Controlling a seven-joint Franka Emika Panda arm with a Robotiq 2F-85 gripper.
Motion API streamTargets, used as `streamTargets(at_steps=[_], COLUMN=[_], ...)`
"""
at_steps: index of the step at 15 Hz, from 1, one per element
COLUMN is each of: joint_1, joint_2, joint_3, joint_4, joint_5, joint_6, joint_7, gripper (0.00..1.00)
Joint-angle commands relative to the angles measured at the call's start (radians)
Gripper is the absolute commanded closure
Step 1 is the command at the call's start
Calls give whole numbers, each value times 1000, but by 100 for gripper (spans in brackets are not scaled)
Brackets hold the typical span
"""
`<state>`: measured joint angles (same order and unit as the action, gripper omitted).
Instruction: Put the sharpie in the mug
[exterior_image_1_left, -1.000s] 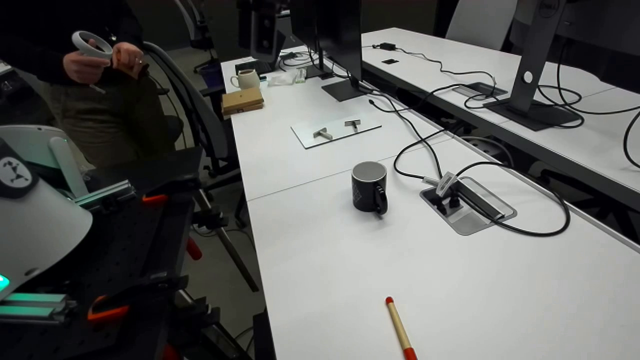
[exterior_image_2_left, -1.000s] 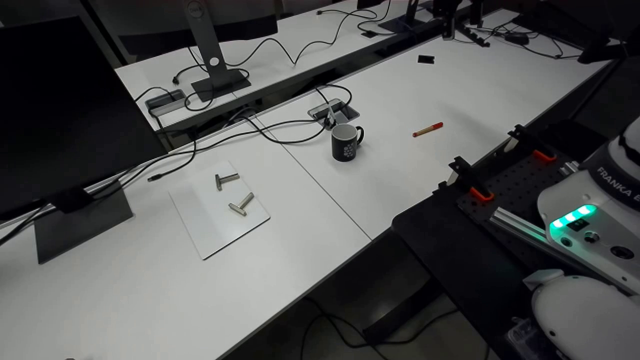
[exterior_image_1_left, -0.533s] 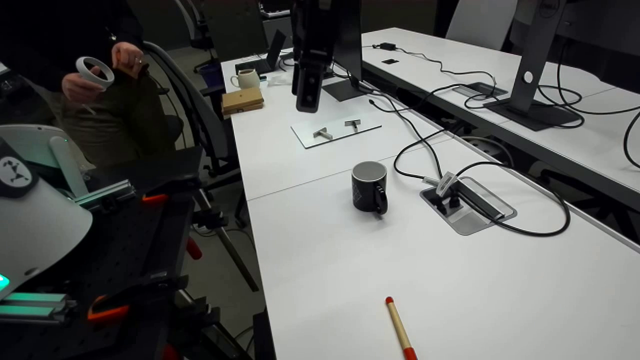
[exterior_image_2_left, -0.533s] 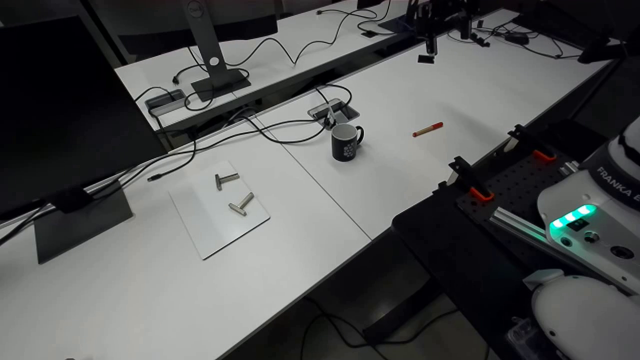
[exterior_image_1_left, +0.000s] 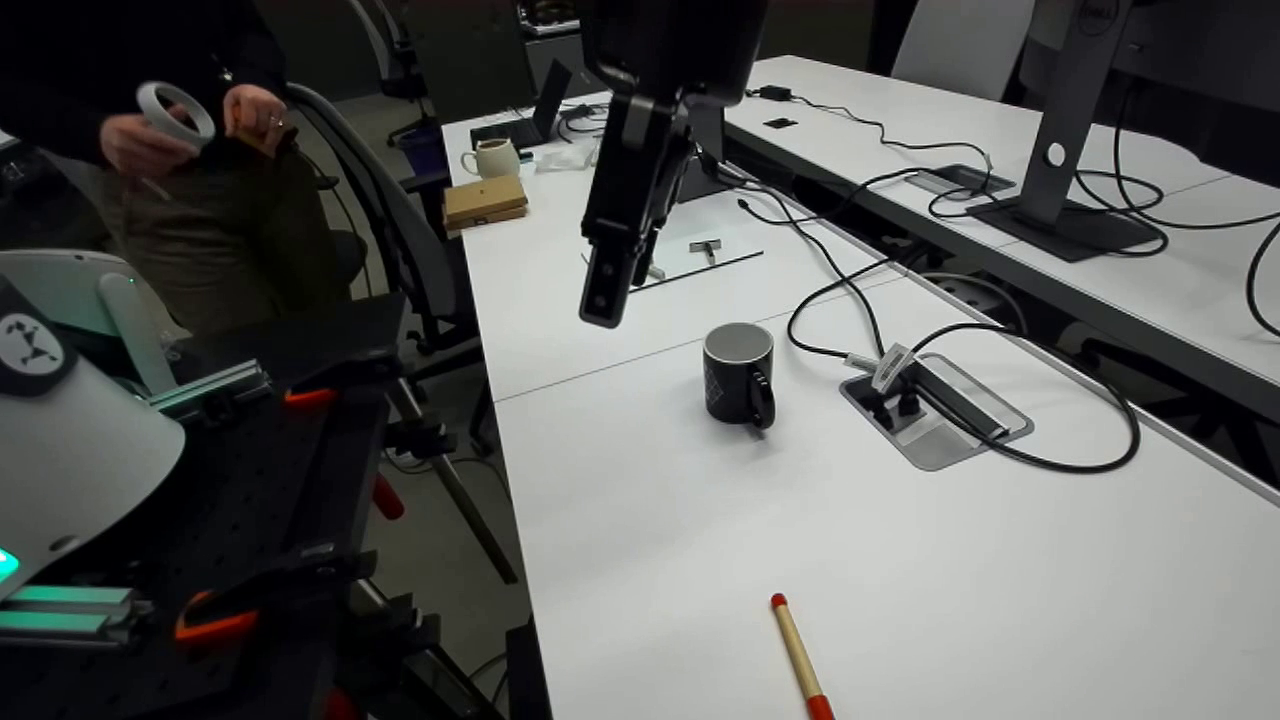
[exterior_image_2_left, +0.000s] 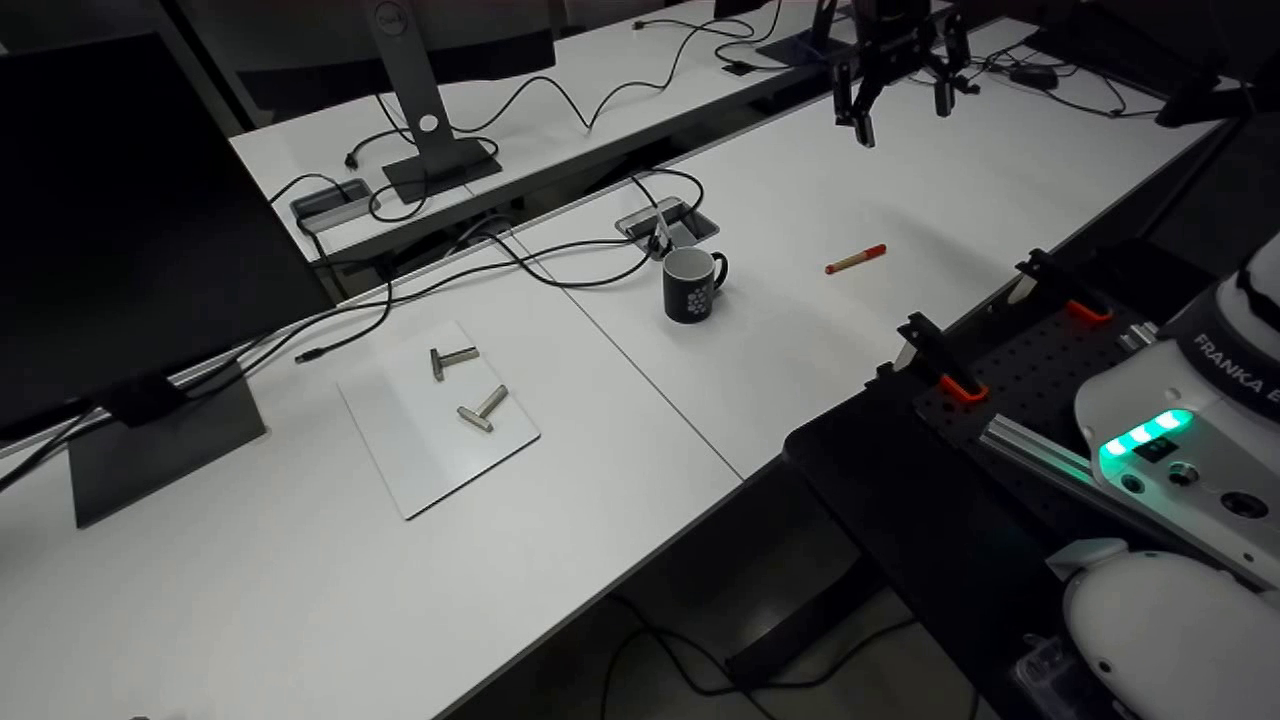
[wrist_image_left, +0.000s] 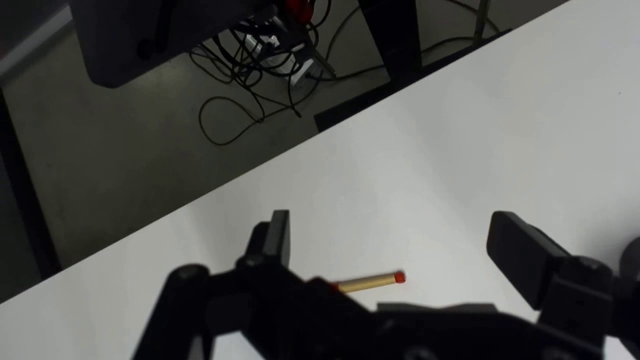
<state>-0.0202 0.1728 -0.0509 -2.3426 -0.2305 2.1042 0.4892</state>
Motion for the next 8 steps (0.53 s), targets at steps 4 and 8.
streamTargets(at_steps=[4,8], joint_1=[18,5], joint_2=[10,76], joint_3=[-10,-15], joint_4=[20,45], joint_5=[2,116], joint_6=[-37,36], joint_7=[-1,55], gripper=[0,0])
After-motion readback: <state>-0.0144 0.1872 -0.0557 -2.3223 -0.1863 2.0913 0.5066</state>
